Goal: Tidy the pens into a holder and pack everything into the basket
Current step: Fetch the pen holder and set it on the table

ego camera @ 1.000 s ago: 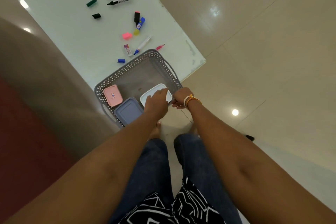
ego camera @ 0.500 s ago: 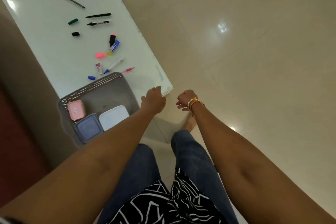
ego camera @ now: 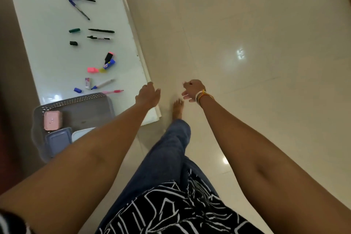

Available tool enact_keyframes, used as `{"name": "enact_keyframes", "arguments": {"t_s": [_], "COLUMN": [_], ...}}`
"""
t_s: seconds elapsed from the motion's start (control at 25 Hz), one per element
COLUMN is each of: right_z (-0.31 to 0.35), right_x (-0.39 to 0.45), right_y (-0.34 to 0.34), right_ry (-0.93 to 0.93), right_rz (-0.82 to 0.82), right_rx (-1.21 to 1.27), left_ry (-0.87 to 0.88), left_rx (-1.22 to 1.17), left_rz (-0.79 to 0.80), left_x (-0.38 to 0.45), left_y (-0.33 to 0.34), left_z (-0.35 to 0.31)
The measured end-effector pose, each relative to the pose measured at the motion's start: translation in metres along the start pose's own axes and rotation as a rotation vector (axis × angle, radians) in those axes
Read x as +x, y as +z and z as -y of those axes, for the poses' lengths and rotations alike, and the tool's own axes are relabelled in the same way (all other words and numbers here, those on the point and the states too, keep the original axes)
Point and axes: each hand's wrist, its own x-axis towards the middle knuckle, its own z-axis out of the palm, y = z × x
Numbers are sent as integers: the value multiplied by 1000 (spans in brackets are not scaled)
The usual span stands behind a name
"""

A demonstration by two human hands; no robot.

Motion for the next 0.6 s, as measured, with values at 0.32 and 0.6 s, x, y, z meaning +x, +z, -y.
{"name": "enact_keyframes", "arguments": {"t_s": [0.32,0.6], "right_z": [134,285], "right_x": [115,190], "right_y": [-45,-65], "right_ry": [57,-51], "right_rz": [88,176], "right_rx": [-112,-292], "left_ry": [-170,-263], "left_rx": [-143,-334], "left_rz": [-2,-85], "left_x": [113,201], "left_y": [-65,-159], "left_z": [-51,-103]}}
